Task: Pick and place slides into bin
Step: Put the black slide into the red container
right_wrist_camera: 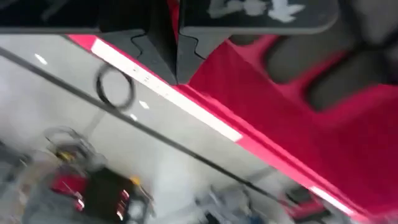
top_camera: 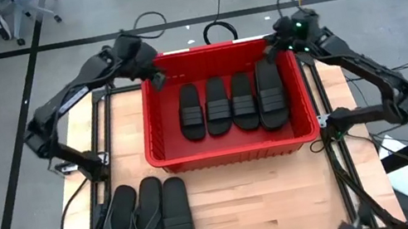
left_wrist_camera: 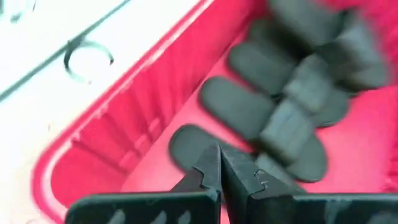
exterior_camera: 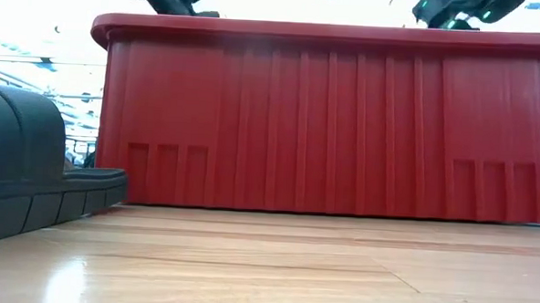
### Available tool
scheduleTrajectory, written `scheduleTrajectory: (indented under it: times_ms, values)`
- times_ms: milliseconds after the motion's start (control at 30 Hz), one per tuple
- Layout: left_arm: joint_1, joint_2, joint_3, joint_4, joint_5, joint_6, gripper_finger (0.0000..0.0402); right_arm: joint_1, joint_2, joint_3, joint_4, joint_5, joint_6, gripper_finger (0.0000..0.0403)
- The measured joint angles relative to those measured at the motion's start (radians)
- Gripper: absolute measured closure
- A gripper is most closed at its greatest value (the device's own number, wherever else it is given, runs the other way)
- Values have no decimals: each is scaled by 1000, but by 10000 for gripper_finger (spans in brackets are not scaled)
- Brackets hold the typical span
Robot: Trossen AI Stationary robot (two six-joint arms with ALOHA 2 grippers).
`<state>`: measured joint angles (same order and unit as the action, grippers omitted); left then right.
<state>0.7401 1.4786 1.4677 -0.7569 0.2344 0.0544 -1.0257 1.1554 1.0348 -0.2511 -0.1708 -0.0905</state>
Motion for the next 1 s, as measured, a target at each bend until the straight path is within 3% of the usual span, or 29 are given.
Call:
scheduleTrajectory:
  times_ms: [100, 233, 367, 533, 733, 1000]
  values:
    - [-29, -95, 3, -26, 69, 23, 401, 22, -94, 0, -9, -133, 52, 403]
    - [-83, -214, 2, -124, 175, -4, 401, 79, -218, 0, -15, -388, 122, 403]
    - [-204, -334, 2, -224, 162, -7, 401, 182, -336, 0, -27, -608, 81, 403]
    - [-416, -438, 2, -235, 1, -118, 401, 297, -454, 0, -30, -611, 106, 403]
    - [-697, -465, -23, -225, -57, -337, 401, 389, -516, 0, -126, -619, 169, 403]
    - [-990, -400, -235, -60, -98, -629, 401, 486, -523, -39, -250, -645, 118, 403]
